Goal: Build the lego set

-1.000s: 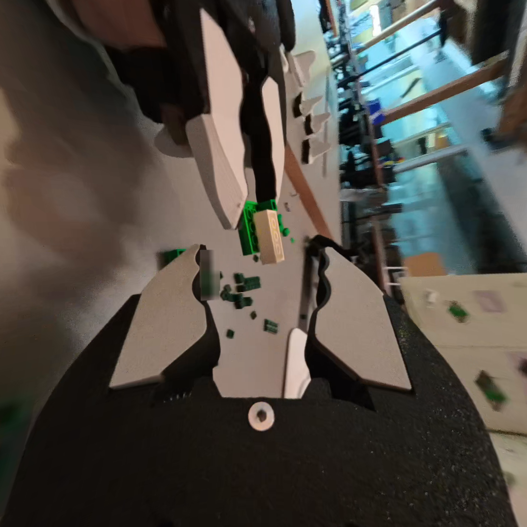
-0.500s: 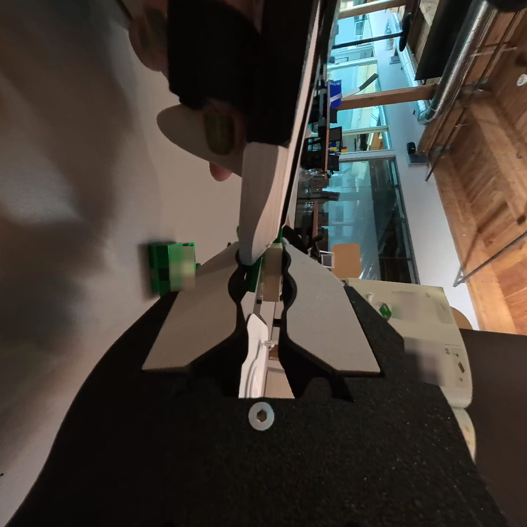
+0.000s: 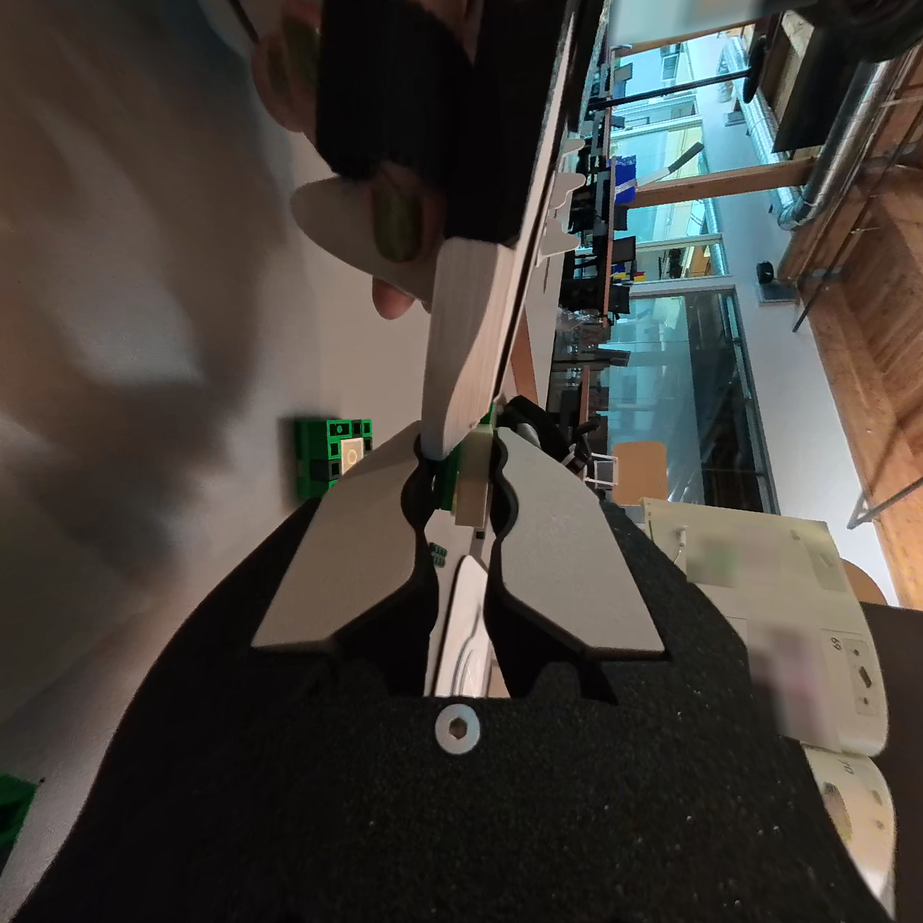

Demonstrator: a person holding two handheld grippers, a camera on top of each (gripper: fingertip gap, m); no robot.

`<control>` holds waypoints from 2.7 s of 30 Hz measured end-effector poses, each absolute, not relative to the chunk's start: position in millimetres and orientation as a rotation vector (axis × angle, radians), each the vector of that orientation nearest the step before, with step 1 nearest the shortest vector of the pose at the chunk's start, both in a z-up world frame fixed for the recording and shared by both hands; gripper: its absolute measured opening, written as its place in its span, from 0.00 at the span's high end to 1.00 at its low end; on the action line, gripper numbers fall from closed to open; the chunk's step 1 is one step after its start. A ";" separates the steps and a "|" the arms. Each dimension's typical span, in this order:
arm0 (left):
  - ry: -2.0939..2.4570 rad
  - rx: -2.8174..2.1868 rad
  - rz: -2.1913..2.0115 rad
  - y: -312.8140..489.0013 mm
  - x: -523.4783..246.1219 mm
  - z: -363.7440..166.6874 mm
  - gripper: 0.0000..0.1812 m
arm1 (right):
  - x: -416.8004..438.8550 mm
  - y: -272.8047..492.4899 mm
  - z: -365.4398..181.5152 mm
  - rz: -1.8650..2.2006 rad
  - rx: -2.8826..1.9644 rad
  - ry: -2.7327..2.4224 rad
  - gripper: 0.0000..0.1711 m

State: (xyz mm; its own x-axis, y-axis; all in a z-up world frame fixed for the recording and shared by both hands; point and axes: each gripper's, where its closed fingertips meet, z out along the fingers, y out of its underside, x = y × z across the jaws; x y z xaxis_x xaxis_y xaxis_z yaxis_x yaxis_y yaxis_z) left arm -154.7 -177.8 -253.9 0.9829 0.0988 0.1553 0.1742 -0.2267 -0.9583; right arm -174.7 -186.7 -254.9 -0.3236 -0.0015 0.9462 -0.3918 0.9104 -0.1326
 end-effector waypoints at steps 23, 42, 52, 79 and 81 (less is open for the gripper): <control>-0.354 -1.707 -0.334 -181.0 -162.6 -253.1 0.81 | -177.8 -182.0 -255.9 0.612 0.070 -1.998 0.89; -0.292 -1.789 -0.266 -179.4 -158.1 -260.3 0.81 | -175.8 -186.7 -260.4 0.550 0.184 -1.954 0.89; -0.124 -1.735 -0.085 -192.1 -165.1 -234.2 0.86 | -170.2 -182.4 -233.1 0.597 0.286 -1.736 0.89; -0.036 -1.781 -0.119 -191.6 -151.8 -237.4 0.95 | -157.9 -192.8 -241.6 0.593 0.431 -1.738 0.89; -0.033 -1.782 -0.141 -191.6 -150.3 -237.9 0.95 | -156.4 -193.2 -241.9 0.592 0.449 -1.738 0.89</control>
